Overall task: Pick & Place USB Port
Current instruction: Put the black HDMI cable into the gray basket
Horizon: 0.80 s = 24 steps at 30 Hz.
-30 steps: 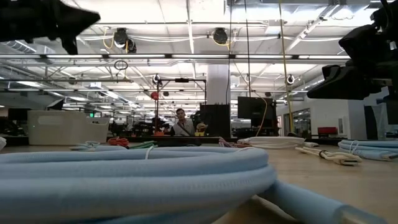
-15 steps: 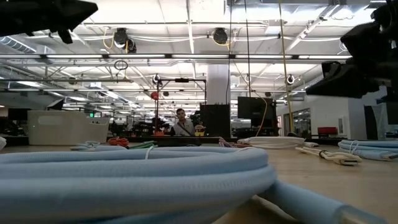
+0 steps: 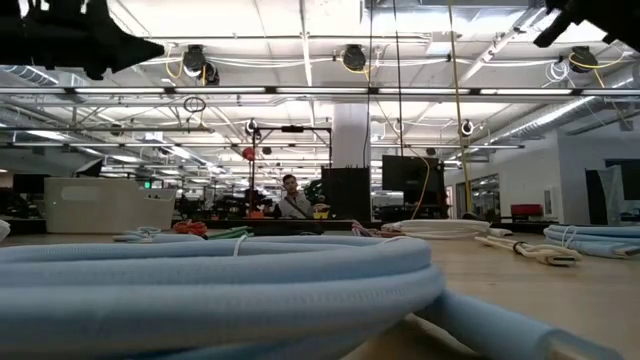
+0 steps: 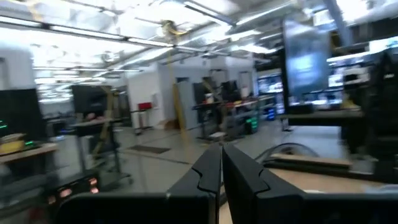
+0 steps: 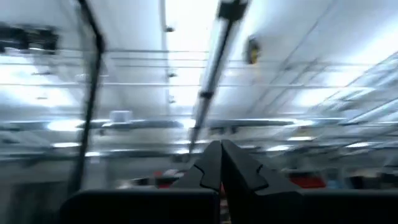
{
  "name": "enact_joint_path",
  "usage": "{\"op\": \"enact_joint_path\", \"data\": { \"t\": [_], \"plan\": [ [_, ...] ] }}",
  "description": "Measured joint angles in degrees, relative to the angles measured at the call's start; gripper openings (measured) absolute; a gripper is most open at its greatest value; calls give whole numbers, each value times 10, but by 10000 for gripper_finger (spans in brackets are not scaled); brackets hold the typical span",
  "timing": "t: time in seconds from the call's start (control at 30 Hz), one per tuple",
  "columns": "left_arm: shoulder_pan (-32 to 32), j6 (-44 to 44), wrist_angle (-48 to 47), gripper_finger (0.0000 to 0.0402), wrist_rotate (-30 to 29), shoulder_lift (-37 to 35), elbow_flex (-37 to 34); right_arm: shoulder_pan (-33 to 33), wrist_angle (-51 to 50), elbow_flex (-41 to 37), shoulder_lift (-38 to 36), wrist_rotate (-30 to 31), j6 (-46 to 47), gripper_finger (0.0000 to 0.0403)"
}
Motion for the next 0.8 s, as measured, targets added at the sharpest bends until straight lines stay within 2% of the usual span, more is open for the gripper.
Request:
{"op": "enact_joint_path", "data": {
  "t": [0.1,0.3,0.37,0.5,0.57,0.6,0.63,0.67,0.73,0.8],
  "plan": [
    [17,-15,-11,21,-11,0,0,-7,43,10,3,38,-37,0],
    [42,-82,-69,21,-11,0,0,-9,67,64,2,110,-139,0],
    [49,-106,-92,21,-11,0,0,-9,59,83,8,112,-147,0],
    [52,-168,-168,21,-7,0,0,-11,9,145,26,77,-154,0],
    [52,-207,-212,21,-2,0,0,-11,-118,208,46,99,-200,0],
    [52,-226,-230,21,2,0,0,-12,-234,255,60,139,-237,2],
    [52,-243,-245,21,10,0,0,-13,-363,310,86,204,-264,4],
    [52,-258,-256,21,19,0,0,-21,-489,369,124,295,-273,9],
    [51,-275,-262,21,49,0,0,-56,-672,478,222,471,-243,25],
    [51,-277,-259,21,85,0,0,-83,-793,550,307,561,-208,50]
  ]
}}
